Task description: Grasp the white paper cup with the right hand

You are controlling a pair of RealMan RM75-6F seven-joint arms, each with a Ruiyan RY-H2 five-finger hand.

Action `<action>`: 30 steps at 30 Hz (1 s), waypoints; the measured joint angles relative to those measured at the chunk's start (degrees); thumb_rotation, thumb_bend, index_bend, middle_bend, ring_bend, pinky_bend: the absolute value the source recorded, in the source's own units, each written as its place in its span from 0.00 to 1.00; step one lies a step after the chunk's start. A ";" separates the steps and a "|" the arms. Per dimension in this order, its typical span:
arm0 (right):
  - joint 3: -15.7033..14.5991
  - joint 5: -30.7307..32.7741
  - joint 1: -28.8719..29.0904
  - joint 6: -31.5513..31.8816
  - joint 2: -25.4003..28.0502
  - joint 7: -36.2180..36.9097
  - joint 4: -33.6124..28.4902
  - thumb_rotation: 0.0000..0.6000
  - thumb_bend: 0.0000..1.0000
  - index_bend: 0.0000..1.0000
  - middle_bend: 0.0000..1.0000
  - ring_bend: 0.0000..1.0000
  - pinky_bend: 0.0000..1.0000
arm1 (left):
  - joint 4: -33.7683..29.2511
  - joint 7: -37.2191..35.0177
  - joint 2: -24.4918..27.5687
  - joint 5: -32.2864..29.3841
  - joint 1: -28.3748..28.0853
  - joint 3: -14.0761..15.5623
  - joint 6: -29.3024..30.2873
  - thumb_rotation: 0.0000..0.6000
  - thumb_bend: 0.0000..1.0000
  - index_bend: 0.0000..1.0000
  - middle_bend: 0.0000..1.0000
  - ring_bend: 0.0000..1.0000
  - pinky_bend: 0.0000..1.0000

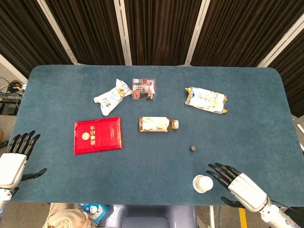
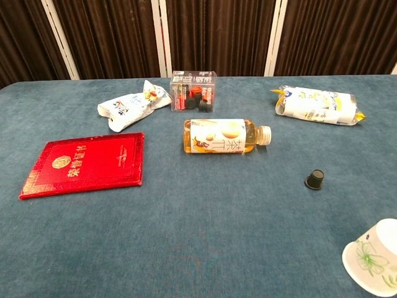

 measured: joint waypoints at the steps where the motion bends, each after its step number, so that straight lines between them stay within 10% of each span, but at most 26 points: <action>1: -0.18 -0.19 0.28 -0.60 -0.12 -0.49 -0.24 1.00 0.29 0.00 0.00 0.01 0.21 | -0.04 0.11 -0.04 0.03 -0.01 0.01 0.00 1.00 0.00 0.00 0.00 0.00 0.00; 18: -0.77 6.89 3.09 -13.39 -2.85 -9.94 -4.88 1.00 0.29 0.00 0.00 0.05 0.27 | -0.47 -0.43 0.17 -0.59 -0.23 -0.11 -0.61 1.00 0.00 0.00 0.00 0.00 0.00; 30: -0.50 10.94 3.21 -15.80 -5.54 -13.59 -4.01 1.00 0.29 0.32 0.20 0.26 0.51 | -0.83 -0.30 0.23 -0.90 -0.41 -0.07 -1.14 1.00 0.00 0.00 0.00 0.00 0.00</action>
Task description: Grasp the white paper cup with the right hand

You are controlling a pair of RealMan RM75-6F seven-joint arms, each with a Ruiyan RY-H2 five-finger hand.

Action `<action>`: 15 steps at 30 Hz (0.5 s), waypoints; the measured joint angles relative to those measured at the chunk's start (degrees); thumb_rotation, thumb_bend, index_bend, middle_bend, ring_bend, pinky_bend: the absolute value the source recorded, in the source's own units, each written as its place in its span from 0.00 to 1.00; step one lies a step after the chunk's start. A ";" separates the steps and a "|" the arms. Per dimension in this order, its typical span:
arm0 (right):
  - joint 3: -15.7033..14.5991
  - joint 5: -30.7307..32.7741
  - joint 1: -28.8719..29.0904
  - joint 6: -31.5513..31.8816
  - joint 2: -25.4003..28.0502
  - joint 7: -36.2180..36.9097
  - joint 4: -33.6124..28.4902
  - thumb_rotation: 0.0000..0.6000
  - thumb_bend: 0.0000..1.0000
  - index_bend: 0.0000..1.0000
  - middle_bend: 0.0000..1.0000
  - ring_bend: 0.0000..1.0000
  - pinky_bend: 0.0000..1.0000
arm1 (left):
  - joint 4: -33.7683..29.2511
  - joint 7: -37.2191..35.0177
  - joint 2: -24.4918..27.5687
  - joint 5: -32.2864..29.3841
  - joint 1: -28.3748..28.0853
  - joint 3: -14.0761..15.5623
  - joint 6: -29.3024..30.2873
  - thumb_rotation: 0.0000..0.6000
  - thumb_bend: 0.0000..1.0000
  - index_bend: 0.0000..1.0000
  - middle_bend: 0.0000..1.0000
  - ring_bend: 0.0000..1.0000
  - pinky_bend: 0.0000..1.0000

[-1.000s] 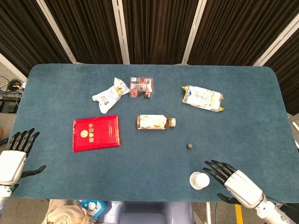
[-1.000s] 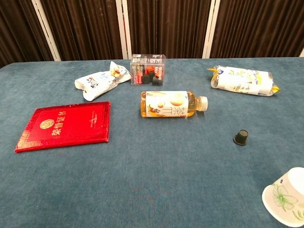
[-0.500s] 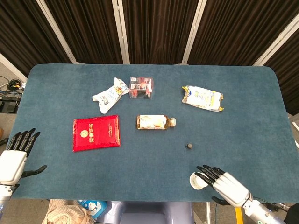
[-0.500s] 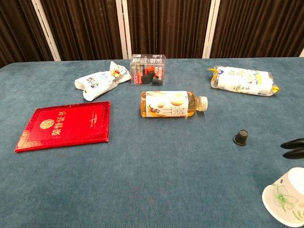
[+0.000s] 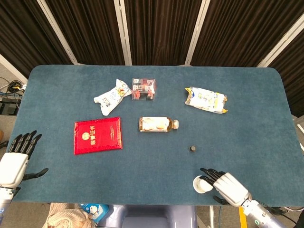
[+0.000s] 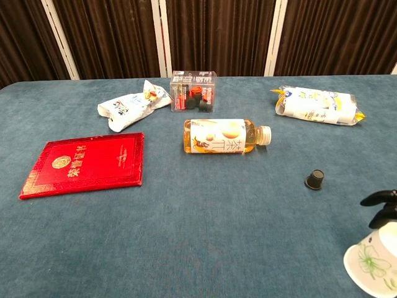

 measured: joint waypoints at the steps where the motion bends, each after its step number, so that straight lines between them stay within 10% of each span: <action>1: -0.03 0.08 0.02 -0.07 -0.13 -0.31 0.01 1.00 0.29 0.34 0.23 0.28 0.52 | -0.02 0.04 0.00 0.00 -0.02 0.00 -0.02 1.00 0.00 0.00 0.00 0.00 0.00; 15: -0.01 1.27 0.19 1.05 -1.23 -2.33 -0.59 1.00 0.34 0.49 0.37 0.40 0.54 | -0.11 0.13 -0.13 0.28 0.02 0.08 0.23 1.00 0.00 0.00 0.00 0.00 0.00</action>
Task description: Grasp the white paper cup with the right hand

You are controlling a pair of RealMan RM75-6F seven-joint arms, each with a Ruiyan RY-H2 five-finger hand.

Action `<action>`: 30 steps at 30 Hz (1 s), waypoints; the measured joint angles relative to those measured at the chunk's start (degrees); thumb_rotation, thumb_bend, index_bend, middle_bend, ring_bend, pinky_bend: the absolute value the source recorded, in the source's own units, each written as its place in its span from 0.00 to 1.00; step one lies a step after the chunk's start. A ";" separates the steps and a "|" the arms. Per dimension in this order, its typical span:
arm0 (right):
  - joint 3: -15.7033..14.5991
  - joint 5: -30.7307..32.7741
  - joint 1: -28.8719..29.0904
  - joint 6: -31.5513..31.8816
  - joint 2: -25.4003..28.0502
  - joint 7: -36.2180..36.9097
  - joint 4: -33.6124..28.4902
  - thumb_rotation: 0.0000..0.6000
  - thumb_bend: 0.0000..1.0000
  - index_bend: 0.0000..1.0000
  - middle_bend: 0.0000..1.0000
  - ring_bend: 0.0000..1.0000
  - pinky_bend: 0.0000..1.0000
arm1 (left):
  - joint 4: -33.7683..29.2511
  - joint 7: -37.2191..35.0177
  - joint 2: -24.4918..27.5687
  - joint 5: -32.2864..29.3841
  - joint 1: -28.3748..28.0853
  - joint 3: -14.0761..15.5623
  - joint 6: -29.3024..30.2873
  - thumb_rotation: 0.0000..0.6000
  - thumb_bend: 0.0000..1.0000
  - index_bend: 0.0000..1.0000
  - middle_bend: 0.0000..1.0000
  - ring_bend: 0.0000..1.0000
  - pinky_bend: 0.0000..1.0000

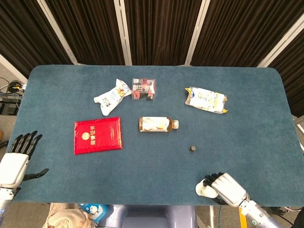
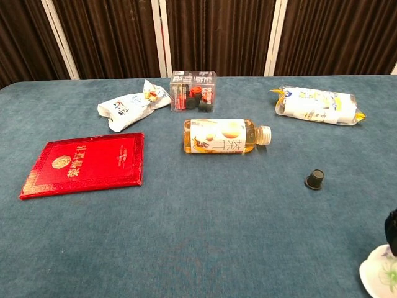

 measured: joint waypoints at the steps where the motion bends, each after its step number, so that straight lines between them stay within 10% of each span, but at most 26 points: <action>1: 0.18 0.14 0.09 0.12 0.02 0.07 -0.18 1.00 0.34 0.49 0.37 0.40 0.54 | -0.01 -0.01 -0.01 0.03 -0.01 0.00 0.00 1.00 0.00 0.00 0.00 0.00 0.00; 30: 12.36 15.09 7.12 -4.49 -9.15 -8.30 2.61 1.00 0.35 0.49 0.37 0.40 0.53 | -0.78 -1.79 0.74 -0.12 -0.38 0.20 -0.82 1.00 0.00 0.00 0.00 0.00 0.00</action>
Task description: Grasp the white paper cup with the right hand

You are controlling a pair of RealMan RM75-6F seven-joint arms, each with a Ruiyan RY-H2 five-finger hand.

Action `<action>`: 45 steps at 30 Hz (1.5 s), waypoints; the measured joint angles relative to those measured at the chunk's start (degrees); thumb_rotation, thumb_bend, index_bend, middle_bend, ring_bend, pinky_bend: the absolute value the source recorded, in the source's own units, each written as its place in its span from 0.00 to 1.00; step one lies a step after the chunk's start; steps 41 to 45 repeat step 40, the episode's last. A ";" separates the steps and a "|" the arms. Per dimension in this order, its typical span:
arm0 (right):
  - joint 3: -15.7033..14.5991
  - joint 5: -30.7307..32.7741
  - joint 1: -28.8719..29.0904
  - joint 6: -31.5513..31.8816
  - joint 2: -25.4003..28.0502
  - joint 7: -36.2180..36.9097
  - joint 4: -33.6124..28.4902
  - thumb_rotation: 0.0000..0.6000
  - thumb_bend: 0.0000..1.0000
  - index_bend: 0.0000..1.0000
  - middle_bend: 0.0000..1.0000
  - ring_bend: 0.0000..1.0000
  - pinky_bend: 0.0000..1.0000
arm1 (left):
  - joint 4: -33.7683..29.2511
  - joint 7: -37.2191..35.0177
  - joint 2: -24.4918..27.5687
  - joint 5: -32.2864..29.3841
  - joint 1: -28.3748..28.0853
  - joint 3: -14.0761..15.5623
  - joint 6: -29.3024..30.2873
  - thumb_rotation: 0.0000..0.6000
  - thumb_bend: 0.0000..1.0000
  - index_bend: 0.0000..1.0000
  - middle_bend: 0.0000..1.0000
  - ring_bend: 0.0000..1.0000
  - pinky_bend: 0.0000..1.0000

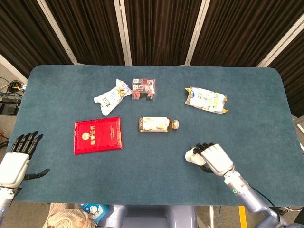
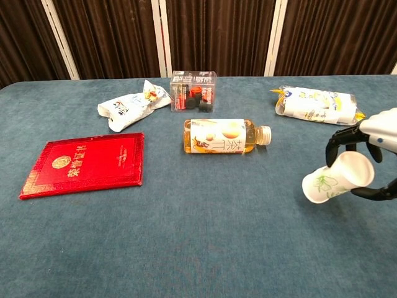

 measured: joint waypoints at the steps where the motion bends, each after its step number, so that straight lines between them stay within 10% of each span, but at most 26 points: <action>1: 0.10 0.17 0.14 -0.04 -0.60 -0.24 0.56 1.00 0.35 0.49 0.37 0.40 0.53 | -0.03 -0.13 0.04 0.01 0.00 0.01 -0.01 1.00 0.00 0.00 0.00 0.00 0.00; 9: 1.72 2.66 1.28 0.24 -5.51 -2.25 4.76 1.00 0.35 0.47 0.37 0.40 0.53 | -0.14 -1.11 0.34 0.02 -0.15 0.07 -0.29 1.00 0.00 0.00 0.00 0.00 0.00; 15: 1.96 4.40 1.92 -0.61 -6.41 -5.49 5.41 1.00 0.35 0.00 0.08 0.11 0.29 | -0.15 -1.51 0.49 0.08 -0.23 0.09 -0.35 1.00 0.00 0.00 0.00 0.00 0.00; 27: 0.85 9.42 -1.47 1.67 0.54 -13.32 -4.25 1.00 0.34 0.00 0.00 0.04 0.23 | -0.38 -1.51 0.74 0.74 0.12 0.42 0.39 1.00 0.00 0.00 0.00 0.00 0.00; 45: -4.70 5.08 -14.69 20.91 11.97 -6.00 -9.21 1.00 0.34 0.00 0.00 0.00 0.12 | -0.04 -1.14 0.18 0.84 0.42 0.16 1.40 1.00 0.00 0.00 0.00 0.00 0.00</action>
